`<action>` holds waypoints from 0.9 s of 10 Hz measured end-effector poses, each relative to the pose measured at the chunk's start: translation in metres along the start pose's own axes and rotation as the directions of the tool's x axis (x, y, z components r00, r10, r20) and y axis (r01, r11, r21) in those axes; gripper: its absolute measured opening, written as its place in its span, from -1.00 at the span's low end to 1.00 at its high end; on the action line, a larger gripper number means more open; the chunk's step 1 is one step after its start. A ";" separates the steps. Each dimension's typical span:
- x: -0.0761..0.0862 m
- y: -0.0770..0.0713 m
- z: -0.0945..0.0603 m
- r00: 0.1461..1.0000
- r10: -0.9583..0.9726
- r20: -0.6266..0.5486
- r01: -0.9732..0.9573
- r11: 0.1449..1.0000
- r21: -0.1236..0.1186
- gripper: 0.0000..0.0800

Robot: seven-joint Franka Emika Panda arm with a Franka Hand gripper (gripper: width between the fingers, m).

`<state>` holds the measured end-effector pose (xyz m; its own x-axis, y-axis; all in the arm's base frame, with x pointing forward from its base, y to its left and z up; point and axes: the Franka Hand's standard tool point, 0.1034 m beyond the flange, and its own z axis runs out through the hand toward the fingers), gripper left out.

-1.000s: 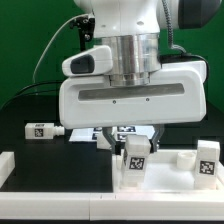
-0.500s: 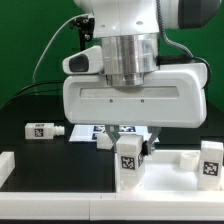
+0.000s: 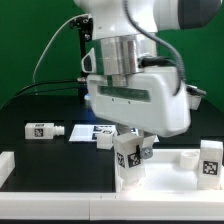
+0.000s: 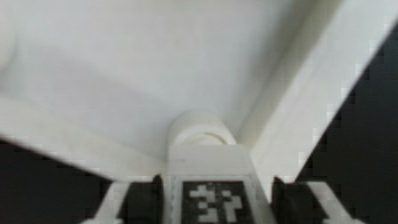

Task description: Assemble square table

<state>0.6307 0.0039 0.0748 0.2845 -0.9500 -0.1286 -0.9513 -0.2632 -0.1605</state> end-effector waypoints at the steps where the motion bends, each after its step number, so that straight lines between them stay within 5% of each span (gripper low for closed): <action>1: -0.001 0.000 0.000 0.999 0.035 0.003 -0.035 0.999 0.002 -0.29; 3: -0.001 0.000 0.000 1.000 0.005 0.004 -0.005 1.000 0.001 -0.29; 4: 0.000 0.000 0.000 0.997 -0.074 -0.002 0.074 0.997 -0.004 -0.15; 5: 0.002 -0.001 -0.002 0.969 -0.246 -0.008 0.246 0.969 -0.007 0.31; 6: 0.002 -0.002 -0.005 0.909 -0.416 -0.013 0.416 0.909 -0.024 0.31; 7: 0.001 -0.004 -0.011 0.824 -0.566 -0.024 0.565 0.824 -0.044 0.57; 9: 0.004 -0.002 -0.008 0.752 -0.659 -0.021 0.657 0.752 -0.053 0.61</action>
Offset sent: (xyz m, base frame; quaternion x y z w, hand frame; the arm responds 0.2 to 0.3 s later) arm 0.0000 0.0000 0.0000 0.0000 0.0000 0.0000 1.0000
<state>0.6330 -0.0010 0.0825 0.8382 -0.5445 0.0299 -0.5344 -0.8311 -0.1536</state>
